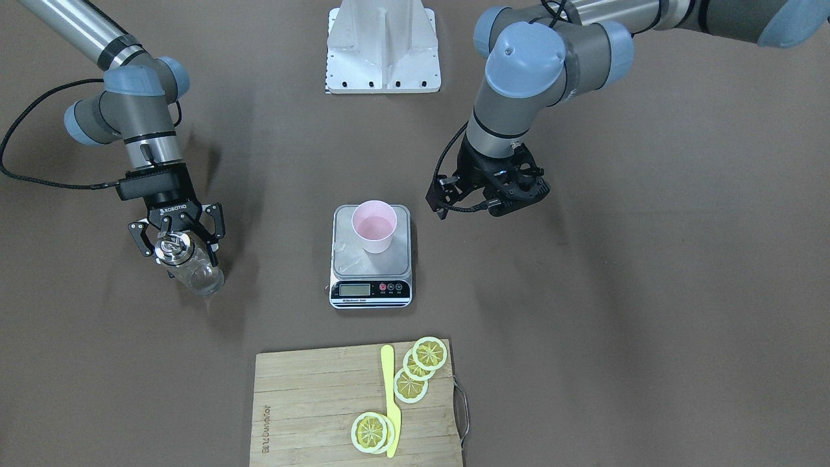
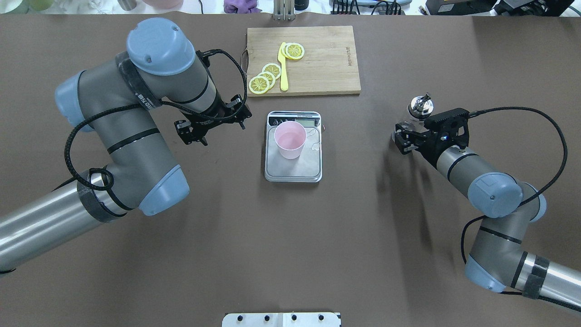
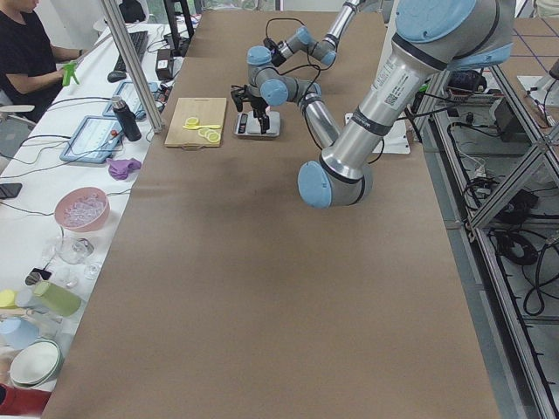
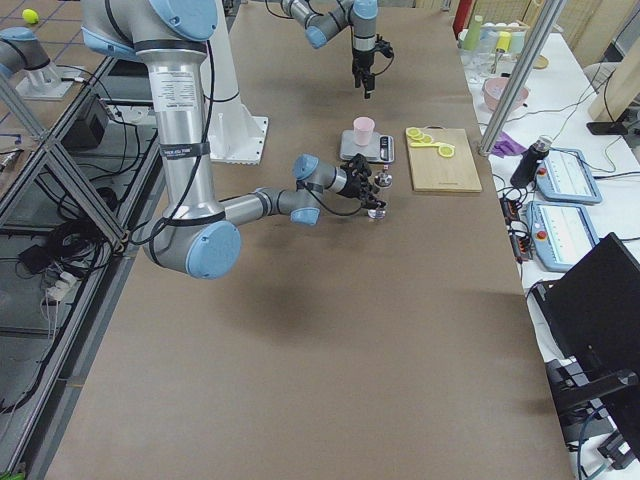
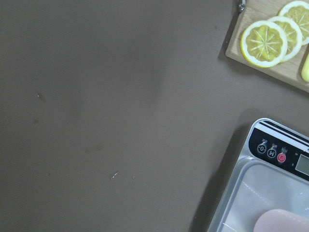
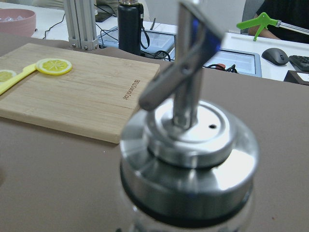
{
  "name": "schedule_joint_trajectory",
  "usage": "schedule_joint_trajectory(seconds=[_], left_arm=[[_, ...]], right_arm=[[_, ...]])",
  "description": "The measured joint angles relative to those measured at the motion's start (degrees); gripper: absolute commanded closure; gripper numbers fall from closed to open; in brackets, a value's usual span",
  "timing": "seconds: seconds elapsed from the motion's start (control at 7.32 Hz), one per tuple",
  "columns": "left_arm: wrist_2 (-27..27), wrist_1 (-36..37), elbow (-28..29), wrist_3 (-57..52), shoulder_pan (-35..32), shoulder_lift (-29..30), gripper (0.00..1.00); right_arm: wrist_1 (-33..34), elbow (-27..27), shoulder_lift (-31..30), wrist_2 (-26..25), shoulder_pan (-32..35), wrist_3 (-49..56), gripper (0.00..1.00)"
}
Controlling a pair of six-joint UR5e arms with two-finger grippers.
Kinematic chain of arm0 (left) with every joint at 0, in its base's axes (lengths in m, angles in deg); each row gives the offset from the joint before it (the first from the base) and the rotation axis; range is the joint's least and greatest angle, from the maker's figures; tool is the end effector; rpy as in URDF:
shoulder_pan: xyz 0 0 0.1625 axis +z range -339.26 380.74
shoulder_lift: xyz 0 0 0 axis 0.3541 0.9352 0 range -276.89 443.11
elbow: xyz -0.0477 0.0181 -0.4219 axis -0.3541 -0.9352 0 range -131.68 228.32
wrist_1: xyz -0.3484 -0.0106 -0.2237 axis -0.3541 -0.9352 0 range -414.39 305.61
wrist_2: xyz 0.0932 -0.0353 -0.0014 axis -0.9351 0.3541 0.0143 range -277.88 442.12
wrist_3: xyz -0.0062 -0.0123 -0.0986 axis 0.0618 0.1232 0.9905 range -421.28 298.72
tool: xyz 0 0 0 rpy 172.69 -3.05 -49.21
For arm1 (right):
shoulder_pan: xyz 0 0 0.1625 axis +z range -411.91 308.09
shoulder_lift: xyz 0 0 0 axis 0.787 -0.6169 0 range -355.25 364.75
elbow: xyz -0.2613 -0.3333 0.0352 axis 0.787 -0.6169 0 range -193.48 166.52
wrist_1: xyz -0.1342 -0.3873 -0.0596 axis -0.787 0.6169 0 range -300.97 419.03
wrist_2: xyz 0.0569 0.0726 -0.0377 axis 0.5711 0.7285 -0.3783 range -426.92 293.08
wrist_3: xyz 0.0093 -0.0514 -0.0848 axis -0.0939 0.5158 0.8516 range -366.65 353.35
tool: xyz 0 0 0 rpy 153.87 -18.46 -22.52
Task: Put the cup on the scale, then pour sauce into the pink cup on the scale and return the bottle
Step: 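Close the right gripper around the glass sauce bottle, then lift the sauce bottle with the right gripper and carry it above the pink cup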
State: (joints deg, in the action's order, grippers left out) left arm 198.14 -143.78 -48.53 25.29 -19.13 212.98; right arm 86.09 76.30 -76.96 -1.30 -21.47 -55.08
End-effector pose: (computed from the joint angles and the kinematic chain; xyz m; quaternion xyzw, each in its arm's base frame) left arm 0.4605 -0.5013 0.1933 -0.0518 0.4310 -0.1966 0.8792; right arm -0.4011 -0.4380 0.4632 0.4729 -0.3582 0.0449 0.8038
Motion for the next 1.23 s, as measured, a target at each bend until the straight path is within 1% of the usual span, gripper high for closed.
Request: schedule_joint_trajectory(seconds=[0.14, 0.41, 0.55, 0.68, 0.82, 0.96, 1.09, 1.23], left_arm=[[0.00, 0.00, 0.00, 0.00, 0.02, -0.03, 0.02], [0.11, 0.03, -0.16, -0.39, -0.03, -0.01, 0.02], [0.28, 0.15, -0.48, -1.56, -0.22, 0.00, 0.02], [0.44, 0.24, -0.96, -3.11, -0.66, -0.39, 0.02], [0.55, 0.26, -1.90, -4.74, -1.27, -1.70, 0.02], [0.61, 0.26, -3.48, -6.83, -1.93, -3.59, 0.02], [0.66, 0.26, -5.12, -8.87, -2.64, -5.45, 0.02], [0.69, 0.26, -6.09, -10.04, -3.35, -6.67, 0.02]], right_arm=[[0.01, 0.17, 0.16, 0.41, 0.56, 0.03, 1.00], [0.36, 0.62, 1.87, 4.15, 3.78, 3.22, 1.00], [1.44, 0.88, 2.44, 5.59, 5.36, 5.66, 1.00], [4.10, 1.72, 3.05, 6.07, 6.47, 7.82, 1.00], [9.01, 3.90, 4.07, 5.38, 7.01, 10.45, 1.00], [15.57, 6.73, 5.62, 3.62, 6.97, 12.52, 1.00], [22.83, 9.57, 7.68, 0.89, 6.07, 13.81, 1.00], [30.05, 11.81, 9.99, -3.37, 4.14, 15.53, 1.00]])
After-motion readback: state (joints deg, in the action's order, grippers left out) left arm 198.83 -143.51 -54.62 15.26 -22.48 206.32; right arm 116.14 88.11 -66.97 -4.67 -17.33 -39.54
